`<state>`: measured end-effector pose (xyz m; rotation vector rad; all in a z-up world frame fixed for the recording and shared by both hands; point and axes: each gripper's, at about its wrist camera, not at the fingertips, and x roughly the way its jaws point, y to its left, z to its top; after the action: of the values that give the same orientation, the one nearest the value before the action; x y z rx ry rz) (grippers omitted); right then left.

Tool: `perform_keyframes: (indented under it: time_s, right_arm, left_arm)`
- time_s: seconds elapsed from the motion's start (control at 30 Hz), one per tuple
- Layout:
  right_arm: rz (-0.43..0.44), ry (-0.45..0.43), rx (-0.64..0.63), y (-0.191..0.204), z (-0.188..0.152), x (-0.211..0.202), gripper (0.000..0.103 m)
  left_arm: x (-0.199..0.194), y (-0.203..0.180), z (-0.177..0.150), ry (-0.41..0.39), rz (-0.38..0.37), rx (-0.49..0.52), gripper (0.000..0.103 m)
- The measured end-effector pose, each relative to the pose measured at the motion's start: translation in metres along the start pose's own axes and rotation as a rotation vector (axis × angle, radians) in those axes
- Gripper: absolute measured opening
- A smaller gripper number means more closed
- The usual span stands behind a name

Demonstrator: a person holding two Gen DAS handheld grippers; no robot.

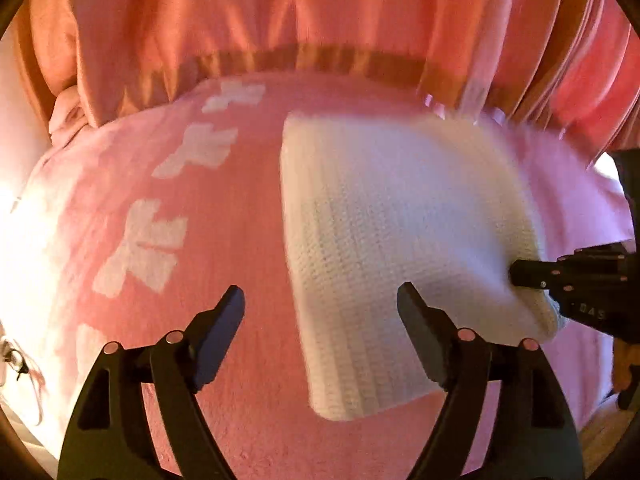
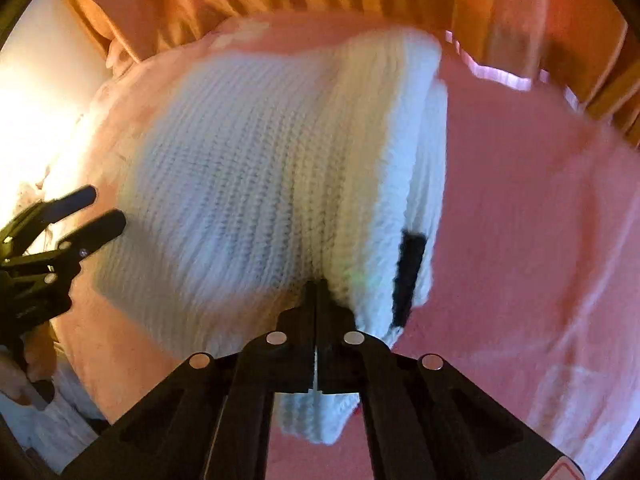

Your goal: Fold small clothes

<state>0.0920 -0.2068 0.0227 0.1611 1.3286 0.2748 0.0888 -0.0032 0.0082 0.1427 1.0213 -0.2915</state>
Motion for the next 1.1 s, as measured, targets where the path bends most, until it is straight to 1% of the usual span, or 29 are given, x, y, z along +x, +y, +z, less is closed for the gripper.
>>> perform_keyframes:
  time_s: [0.03, 0.07, 0.1, 0.13, 0.2, 0.23, 0.27, 0.3, 0.33, 0.37, 0.4, 0.43, 0.47, 0.5, 0.6, 0.67, 0.77, 0.83, 0.97, 1.1]
  right_arm:
    - [0.022, -0.004, 0.044, -0.003, 0.002, -0.009, 0.0]
    - [0.029, -0.034, 0.058, -0.002, 0.004, -0.021, 0.0]
    - [0.02, -0.077, 0.052, 0.002, 0.004, -0.035, 0.0]
    - [-0.004, -0.118, 0.033, 0.008, 0.004, -0.048, 0.0]
    - [-0.079, -0.214, 0.011, 0.019, 0.002, -0.075, 0.005]
    - [-0.117, -0.257, 0.009, 0.022, -0.003, -0.084, 0.01]
    - [-0.178, -0.299, 0.003, 0.025, -0.007, -0.089, 0.019]
    - [-0.219, -0.328, 0.003, 0.024, -0.014, -0.092, 0.024]
    - [-0.249, -0.354, 0.012, 0.029, -0.021, -0.093, 0.035]
    - [-0.252, -0.363, 0.019, 0.022, -0.028, -0.095, 0.045]
    - [-0.252, -0.368, 0.034, 0.023, -0.034, -0.093, 0.049]
    - [-0.254, -0.371, 0.046, 0.023, -0.038, -0.092, 0.055]
    - [-0.259, -0.372, 0.063, 0.025, -0.044, -0.086, 0.062]
    - [-0.26, -0.37, 0.071, 0.026, -0.05, -0.084, 0.065]
    - [-0.253, -0.366, 0.097, 0.03, -0.064, -0.072, 0.067]
    - [-0.259, -0.366, 0.112, 0.032, -0.074, -0.07, 0.068]
    - [-0.259, -0.367, 0.129, 0.032, -0.086, -0.072, 0.069]
    - [-0.266, -0.369, 0.122, 0.034, -0.088, -0.071, 0.069]
    - [-0.28, -0.371, 0.116, 0.036, -0.09, -0.069, 0.07]
    - [-0.278, -0.36, 0.113, 0.037, -0.091, -0.065, 0.07]
  left_arm:
    - [0.008, -0.001, -0.001, 0.019, 0.005, 0.004, 0.076]
    - [0.013, -0.001, -0.003, 0.033, 0.015, -0.007, 0.076]
    - [0.009, 0.0, -0.007, 0.029, 0.015, -0.019, 0.076]
    - [0.004, 0.001, -0.01, 0.023, 0.01, -0.031, 0.076]
    - [-0.007, -0.002, -0.01, 0.004, 0.005, -0.032, 0.076]
    - [-0.014, -0.004, -0.01, -0.02, 0.019, -0.03, 0.076]
    - [-0.018, -0.007, -0.011, -0.036, 0.028, -0.029, 0.08]
    - [-0.023, -0.01, -0.012, -0.054, 0.04, -0.027, 0.083]
    - [-0.028, -0.012, -0.012, -0.069, 0.052, -0.031, 0.088]
    - [-0.034, -0.015, -0.013, -0.091, 0.057, -0.037, 0.09]
    - [-0.039, -0.018, -0.014, -0.105, 0.062, -0.04, 0.091]
    - [-0.043, -0.02, -0.015, -0.116, 0.069, -0.042, 0.094]
    - [-0.048, -0.022, -0.017, -0.129, 0.079, -0.044, 0.094]
    - [-0.051, -0.024, -0.017, -0.134, 0.086, -0.046, 0.094]
    - [-0.056, -0.028, -0.023, -0.144, 0.111, -0.05, 0.094]
    - [-0.058, -0.028, -0.03, -0.153, 0.125, -0.075, 0.094]
    - [-0.058, -0.027, -0.042, -0.145, 0.117, -0.104, 0.094]
    - [-0.058, -0.029, -0.046, -0.145, 0.118, -0.1, 0.094]
    - [-0.06, -0.036, -0.05, -0.167, 0.137, -0.061, 0.094]
    - [-0.059, -0.038, -0.051, -0.169, 0.137, -0.063, 0.094]
